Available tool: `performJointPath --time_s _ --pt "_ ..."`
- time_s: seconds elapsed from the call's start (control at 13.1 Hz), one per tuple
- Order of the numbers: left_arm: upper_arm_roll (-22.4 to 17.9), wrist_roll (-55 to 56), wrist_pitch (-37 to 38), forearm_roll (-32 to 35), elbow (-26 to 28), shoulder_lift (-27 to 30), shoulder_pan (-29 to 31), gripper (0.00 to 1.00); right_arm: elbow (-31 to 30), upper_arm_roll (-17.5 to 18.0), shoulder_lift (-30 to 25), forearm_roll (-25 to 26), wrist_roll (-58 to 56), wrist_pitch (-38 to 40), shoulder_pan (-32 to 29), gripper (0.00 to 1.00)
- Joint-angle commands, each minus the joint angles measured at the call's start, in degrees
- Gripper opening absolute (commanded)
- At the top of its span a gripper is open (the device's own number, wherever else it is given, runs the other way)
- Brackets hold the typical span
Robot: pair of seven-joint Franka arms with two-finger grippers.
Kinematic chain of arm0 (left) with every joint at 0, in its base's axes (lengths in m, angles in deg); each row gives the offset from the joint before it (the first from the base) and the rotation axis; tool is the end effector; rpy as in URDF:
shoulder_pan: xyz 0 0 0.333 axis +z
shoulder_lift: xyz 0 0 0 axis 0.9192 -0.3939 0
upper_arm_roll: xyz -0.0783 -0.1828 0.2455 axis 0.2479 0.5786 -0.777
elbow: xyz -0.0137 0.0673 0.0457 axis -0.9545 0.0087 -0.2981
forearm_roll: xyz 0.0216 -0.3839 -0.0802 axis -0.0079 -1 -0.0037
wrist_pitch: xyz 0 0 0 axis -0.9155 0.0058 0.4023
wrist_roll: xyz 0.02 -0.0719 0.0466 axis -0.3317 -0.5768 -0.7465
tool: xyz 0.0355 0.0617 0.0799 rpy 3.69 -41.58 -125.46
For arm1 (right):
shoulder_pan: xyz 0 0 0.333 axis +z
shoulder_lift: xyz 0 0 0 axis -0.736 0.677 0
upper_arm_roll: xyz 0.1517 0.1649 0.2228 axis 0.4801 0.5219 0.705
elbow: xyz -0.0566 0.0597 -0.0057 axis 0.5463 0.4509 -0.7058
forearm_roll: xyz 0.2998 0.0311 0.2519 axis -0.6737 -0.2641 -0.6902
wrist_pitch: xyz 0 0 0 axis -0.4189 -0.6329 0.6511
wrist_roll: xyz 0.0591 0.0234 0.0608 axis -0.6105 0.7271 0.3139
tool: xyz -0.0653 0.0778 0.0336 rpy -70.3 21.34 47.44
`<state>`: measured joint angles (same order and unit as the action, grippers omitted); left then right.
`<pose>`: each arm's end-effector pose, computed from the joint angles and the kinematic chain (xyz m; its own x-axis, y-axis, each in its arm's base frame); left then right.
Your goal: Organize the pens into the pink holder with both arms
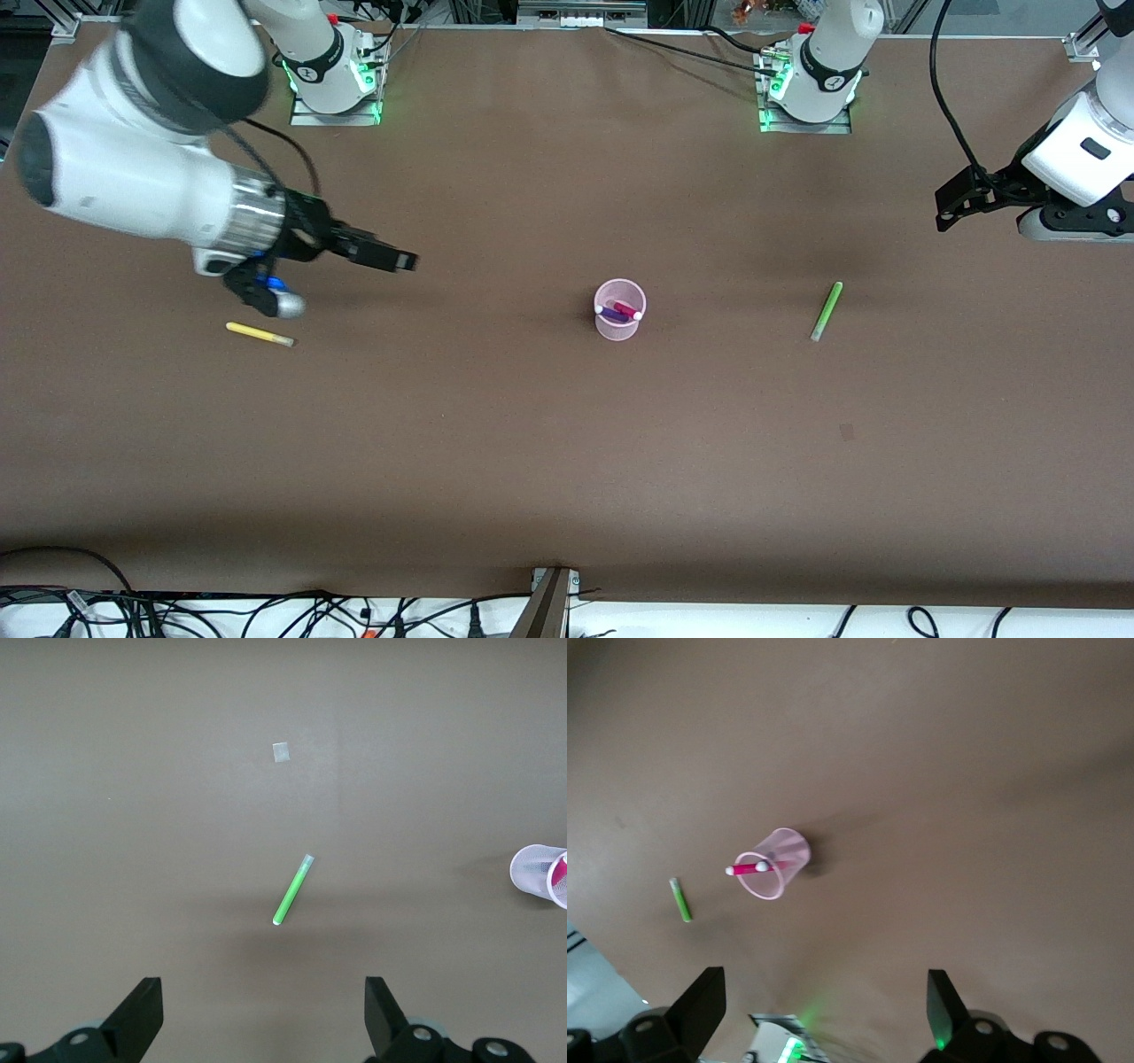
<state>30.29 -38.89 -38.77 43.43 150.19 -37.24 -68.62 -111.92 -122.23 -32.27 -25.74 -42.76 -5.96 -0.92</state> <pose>0.5473 -0.0328 0.6012 0.9996 -0.0263 -0.0077 -0.0266 -0.9987 -0.0425 0.5856 0.1845 0.5120 0.8798 -0.3173 -0.3538 -0.4452 -0.8108 -0.3800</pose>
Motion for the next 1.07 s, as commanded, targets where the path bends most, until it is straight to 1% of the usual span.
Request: performJointPath --time_s 0.0,0.15,0.31,0.38,0.53,0.61,0.69,0.76,0.84,0.99 --pt "-0.08 -0.98 1.67 -0.35 -1.52 -0.54 -0.12 1.0 -4.47 -2.9 -5.93 7.9 -9.91 2.03 0.64 1.0" --pt "-0.08 -0.98 1.76 -0.26 -1.7 -0.72 -0.12 1.0 -5.0 -2.91 -8.49 15.37 -11.79 2.3 0.82 1.0" --pt "-0.08 -0.98 1.76 -0.17 -1.7 -0.72 -0.2 1.0 -4.91 -0.81 -10.25 23.11 -14.5 2.56 0.04 1.0" --pt "-0.08 -0.98 1.76 -0.17 -1.7 -0.72 -0.2 1.0 -4.91 2.33 -11.04 26.28 -16.52 2.56 -3.02 1.0" --pt "-0.08 -0.98 1.76 -0.17 -1.7 -0.72 -0.2 1.0 -4.65 10.68 -12.01 32.87 -18.65 2.56 -9.69 1.0" --pt "-0.08 -0.98 1.76 -0.17 -1.7 -0.72 -0.2 1.0 -4.48 13.59 -12.19 34.9 -18.65 2.56 -12.25 1.0" --pt "-0.08 -0.98 1.76 -0.17 -1.7 -0.72 -0.12 1.0 -4.39 16.23 -12.28 36.14 -19.09 2.56 -14.89 1.0" --pt "-0.08 -0.98 1.76 -0.17 -1.7 -0.72 -0.12 1.0 -4.39 19.99 -12.63 38.07 -19.79 2.47 -18.04 1.0" --pt "-0.08 -0.98 1.76 -0.17 -1.7 -0.72 -0.12 1.0 -4.39 24.82 -13.15 39.48 -20.58 2.39 -22.69 1.0" --pt "-0.08 -0.98 1.76 -0.17 -1.7 -0.72 -0.12 1.0 -4.21 33.52 -13.34 39.75 -20.94 2.38 -31.57 1.0"
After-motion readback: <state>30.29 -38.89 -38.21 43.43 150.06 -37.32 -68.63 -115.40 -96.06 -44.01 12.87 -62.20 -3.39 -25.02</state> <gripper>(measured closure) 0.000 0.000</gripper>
